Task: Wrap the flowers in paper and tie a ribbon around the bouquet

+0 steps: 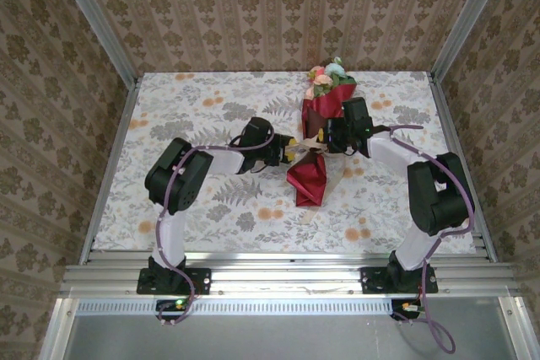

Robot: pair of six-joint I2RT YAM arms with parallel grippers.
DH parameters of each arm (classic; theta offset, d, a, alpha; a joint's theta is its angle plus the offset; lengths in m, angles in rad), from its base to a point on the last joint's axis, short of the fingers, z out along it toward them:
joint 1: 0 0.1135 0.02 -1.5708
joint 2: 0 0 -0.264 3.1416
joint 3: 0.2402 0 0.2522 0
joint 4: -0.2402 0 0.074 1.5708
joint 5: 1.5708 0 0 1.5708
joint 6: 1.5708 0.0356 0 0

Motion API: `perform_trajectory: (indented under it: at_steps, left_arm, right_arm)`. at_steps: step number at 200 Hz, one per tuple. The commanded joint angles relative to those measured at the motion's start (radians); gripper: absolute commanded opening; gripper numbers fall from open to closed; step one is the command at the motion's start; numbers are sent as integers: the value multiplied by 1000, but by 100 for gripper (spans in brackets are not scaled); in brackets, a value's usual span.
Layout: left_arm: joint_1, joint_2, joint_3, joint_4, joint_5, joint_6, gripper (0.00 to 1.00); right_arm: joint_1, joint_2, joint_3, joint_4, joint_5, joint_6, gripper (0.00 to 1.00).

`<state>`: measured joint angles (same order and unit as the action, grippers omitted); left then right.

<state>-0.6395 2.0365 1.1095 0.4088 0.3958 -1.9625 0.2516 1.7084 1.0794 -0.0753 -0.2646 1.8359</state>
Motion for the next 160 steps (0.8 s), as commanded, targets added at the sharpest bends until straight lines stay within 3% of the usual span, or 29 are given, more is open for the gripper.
perform_trajectory:
  at_steps: [1,27,92,160]
  left_arm:
    - [6,10,35,-15,-7,16,25]
    - [2,27,45,-3,-8,13,0]
    - [-20,51,72,6,26,32,0]
    - [-20,54,92,-27,46,56,0]
  right_arm:
    - [-2,-36,-26,22,42,-11,0]
    - [-14,-55,-55,52,55,-13,0]
    - [-125,-141,-273,317,88,47,0]
    - [-239,-185,-399,388,86,58,0]
